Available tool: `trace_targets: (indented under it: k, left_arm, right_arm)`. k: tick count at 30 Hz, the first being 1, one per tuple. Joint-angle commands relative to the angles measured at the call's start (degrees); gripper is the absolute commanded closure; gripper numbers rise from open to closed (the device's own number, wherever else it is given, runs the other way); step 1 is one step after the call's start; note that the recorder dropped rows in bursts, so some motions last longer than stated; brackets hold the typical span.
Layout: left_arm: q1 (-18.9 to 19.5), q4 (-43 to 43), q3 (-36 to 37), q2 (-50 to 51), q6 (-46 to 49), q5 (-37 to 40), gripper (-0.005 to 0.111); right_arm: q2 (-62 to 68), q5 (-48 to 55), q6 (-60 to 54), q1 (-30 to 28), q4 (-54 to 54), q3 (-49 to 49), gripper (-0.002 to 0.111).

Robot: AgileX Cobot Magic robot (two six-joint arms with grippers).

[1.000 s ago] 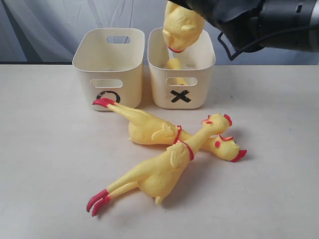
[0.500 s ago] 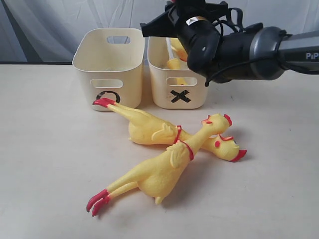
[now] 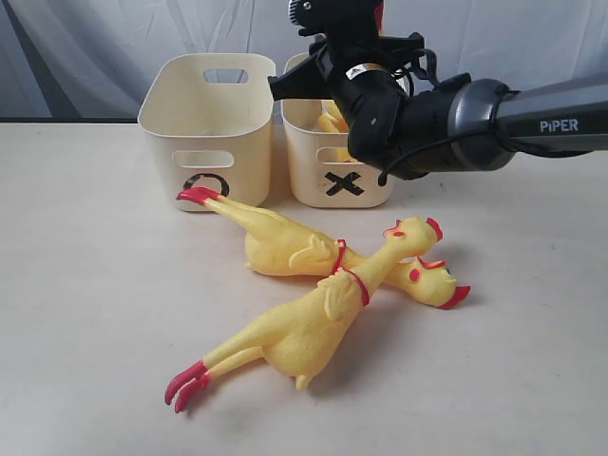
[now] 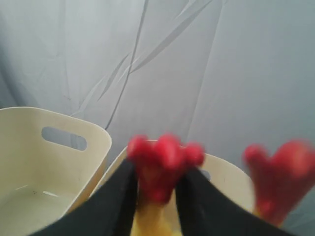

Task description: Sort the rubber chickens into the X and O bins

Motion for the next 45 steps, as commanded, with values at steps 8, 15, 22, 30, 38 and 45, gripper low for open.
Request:
trace_targets:
  k: [8, 15, 22, 30, 38, 45]
  left_arm:
    - [-0.05, -0.34, 0.26, -0.32, -0.4, -0.73, 0.107]
    - [-0.05, -0.34, 0.26, -0.32, -0.4, -0.73, 0.107]
    - [-0.05, -0.34, 0.26, -0.32, -0.4, -0.73, 0.107]
    - [-0.05, -0.34, 0.26, -0.32, -0.4, -0.73, 0.107]
    - [-0.05, -0.34, 0.26, -0.32, -0.4, -0.73, 0.107]
    - [-0.05, -0.34, 0.26, -0.32, -0.4, -0.73, 0.107]
  right_arm:
    - [-0.41, -1.38, -0.31, -0.39, -0.91, -0.49, 0.041]
    - [-2.73, -1.38, -0.31, -0.39, -0.91, -0.49, 0.041]
    - [-6.66, -0.63, -1.08, -0.39, 0.75, -0.49, 0.041]
    - [-10.92, 3.31, -19.76, -0.39, 19.2, -0.49, 0.047]
    - [-19.09, 7.29, -49.64, -0.28, 48.76, -0.49, 0.054]
    - [-26.2, -8.54, -63.01, -0.28, 58.47, 5.03, 0.109]
